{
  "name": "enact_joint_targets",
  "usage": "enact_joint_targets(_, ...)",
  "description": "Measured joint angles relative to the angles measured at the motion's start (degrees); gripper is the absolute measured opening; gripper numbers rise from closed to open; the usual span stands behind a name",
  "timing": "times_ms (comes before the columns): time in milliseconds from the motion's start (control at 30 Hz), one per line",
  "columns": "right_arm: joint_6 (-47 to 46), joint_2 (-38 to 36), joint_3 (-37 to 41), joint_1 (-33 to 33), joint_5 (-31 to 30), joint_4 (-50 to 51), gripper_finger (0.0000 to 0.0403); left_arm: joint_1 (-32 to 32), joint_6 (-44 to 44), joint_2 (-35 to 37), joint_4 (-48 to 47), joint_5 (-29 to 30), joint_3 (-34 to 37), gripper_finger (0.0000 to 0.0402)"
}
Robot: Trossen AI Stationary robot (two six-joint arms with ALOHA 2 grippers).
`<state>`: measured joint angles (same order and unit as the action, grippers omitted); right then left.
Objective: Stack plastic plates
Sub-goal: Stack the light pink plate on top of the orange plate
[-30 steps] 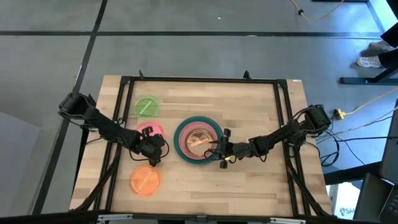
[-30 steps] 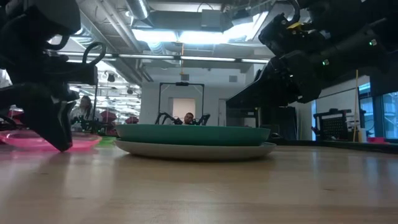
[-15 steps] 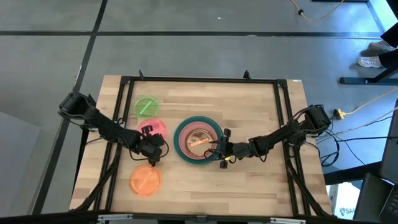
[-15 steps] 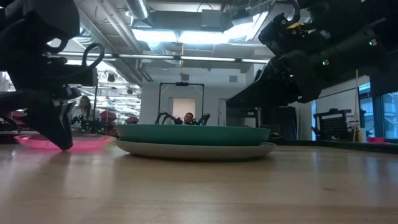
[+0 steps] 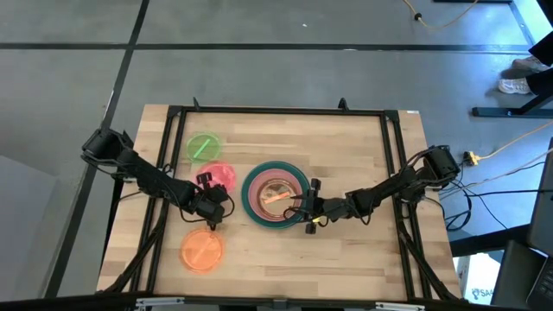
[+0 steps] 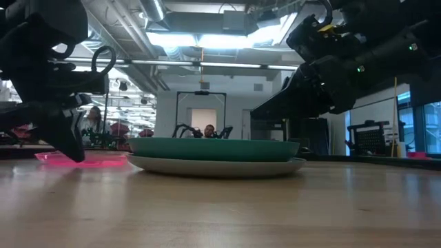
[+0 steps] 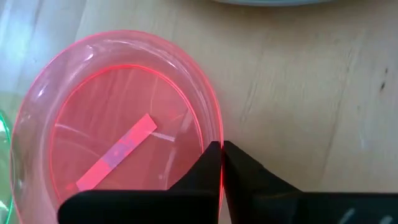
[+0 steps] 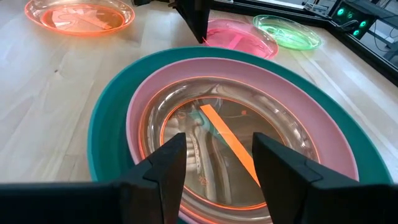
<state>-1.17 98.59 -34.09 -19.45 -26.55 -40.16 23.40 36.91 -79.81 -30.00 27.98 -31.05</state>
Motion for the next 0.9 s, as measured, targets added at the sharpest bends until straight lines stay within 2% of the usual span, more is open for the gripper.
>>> enact_joint_targets(67, 0.0, 0.0, 0.0, 0.0, 0.0, 0.0, 0.0177, 0.0, 0.0, 0.0, 0.0, 0.7, 0.0, 0.0002)
enact_joint_targets(200, 0.0, 0.0, 0.0, 0.0, 0.0, 0.0, 0.0177, 0.0, 0.0, 0.0, -0.8, 6.8, -0.5, 0.0003)
enact_joint_targets(467, 0.0, 0.0, 0.0, 0.0, 0.0, 0.0, 0.0177, 0.5, -0.6, 0.0, -2.6, 14.8, -4.7, 0.0003)
enact_joint_targets(767, 0.0, 0.0, 0.0, 0.0, 0.0, 0.0, 0.0177, 3.9, -1.3, 0.0, -2.4, 27.3, -9.4, 0.0004)
enact_joint_targets(900, 0.0, 0.0, 0.0, 0.0, 0.0, 0.0, 0.0177, 5.2, -2.7, 0.1, 0.1, 30.1, -11.0, 0.0005)
